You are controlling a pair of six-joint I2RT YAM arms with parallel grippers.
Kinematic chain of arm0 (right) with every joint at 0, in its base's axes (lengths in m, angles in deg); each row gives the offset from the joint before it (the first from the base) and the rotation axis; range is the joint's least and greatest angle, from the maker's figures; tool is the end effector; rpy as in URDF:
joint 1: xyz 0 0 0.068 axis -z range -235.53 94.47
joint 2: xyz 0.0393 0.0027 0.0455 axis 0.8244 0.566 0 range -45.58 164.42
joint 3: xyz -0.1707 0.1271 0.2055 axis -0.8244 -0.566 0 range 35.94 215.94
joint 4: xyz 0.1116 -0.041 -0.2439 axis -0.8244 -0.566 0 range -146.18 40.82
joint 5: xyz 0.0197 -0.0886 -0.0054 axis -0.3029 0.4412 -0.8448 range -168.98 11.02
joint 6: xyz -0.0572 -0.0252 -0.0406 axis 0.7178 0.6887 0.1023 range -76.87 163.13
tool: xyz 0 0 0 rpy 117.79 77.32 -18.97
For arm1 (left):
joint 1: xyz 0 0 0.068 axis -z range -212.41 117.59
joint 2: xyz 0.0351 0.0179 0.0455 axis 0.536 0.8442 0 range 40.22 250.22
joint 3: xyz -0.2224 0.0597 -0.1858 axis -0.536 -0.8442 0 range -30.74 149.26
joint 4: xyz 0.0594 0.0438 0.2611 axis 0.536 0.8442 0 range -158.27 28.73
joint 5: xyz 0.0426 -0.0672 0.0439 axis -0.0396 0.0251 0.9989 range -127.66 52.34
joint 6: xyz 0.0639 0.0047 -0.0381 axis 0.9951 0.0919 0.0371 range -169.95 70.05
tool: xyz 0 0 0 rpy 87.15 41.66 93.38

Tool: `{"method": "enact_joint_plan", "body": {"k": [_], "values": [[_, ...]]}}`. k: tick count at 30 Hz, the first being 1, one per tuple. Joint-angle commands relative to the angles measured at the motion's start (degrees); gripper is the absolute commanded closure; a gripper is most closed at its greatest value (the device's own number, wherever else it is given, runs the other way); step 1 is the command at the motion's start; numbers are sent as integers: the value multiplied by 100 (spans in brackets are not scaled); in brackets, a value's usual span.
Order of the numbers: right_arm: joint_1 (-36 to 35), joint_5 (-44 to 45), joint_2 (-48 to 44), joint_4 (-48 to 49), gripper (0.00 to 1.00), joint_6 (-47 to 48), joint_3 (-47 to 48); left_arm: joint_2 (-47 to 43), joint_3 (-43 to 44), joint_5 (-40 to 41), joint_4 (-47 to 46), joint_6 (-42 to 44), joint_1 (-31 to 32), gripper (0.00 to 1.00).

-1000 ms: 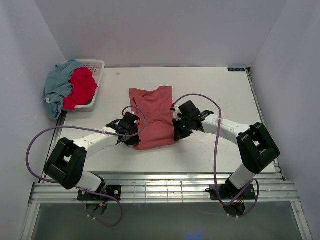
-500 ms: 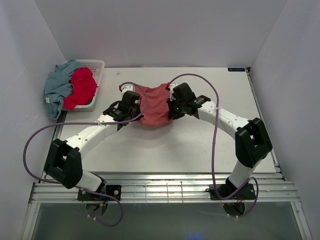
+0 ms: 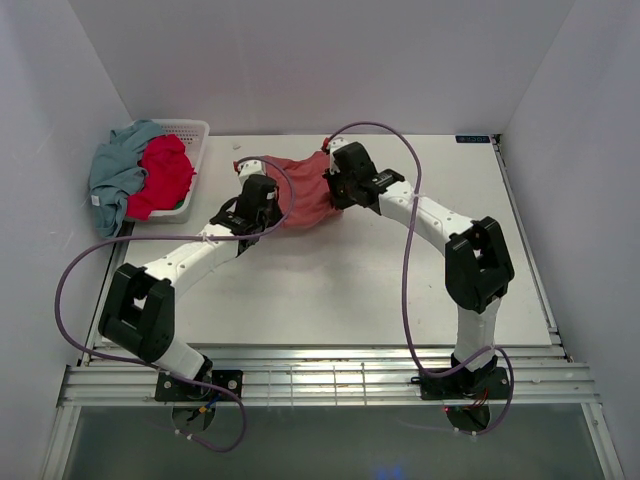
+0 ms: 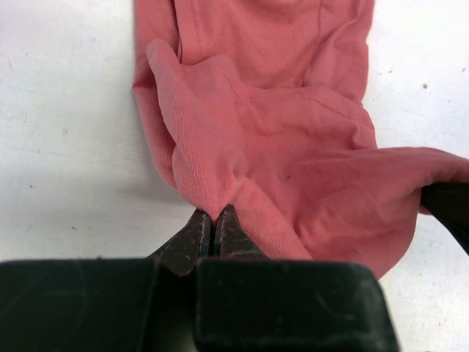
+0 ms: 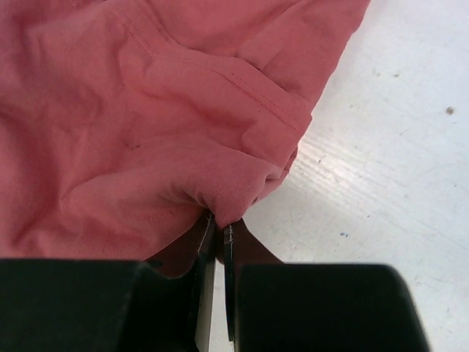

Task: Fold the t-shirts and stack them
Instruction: Fold the tshirt

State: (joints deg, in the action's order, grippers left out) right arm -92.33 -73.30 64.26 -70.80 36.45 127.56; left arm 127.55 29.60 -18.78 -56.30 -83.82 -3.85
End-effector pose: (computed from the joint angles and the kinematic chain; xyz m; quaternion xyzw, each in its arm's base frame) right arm 0.3910 0.2848 0.2739 -0.2148 0.8790 0.1151 0.4097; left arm 0.3304 -0.1568 0.2547 -0.1118 0.8860 -0.0937 0.4402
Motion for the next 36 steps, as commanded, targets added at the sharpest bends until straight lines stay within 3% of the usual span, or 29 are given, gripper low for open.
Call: {"method": "enact_joint_plan", "body": {"k": [1,8,13,23,28,36], "values": [[32,373,2,421,92,132,366,-146,-109,81,-669,170,-34,100],[67,303,-15,405,92,149,463,-93,-22,-410,-635,267,-43,100],[59,207,-681,396,92,62,-658,-286,-425,-1086,-248,30,-8,100],[-372,205,-2519,-148,92,-632,-2981,-1384,-1524,-1536,771,-155,360,100],[-687,329,-3327,-876,92,-1037,-3255,-2079,-1648,-1659,1395,-357,660,100],[-1093,680,-3470,-1125,92,-1249,-2887,-2378,-1270,-1554,1827,-586,853,100]]}}
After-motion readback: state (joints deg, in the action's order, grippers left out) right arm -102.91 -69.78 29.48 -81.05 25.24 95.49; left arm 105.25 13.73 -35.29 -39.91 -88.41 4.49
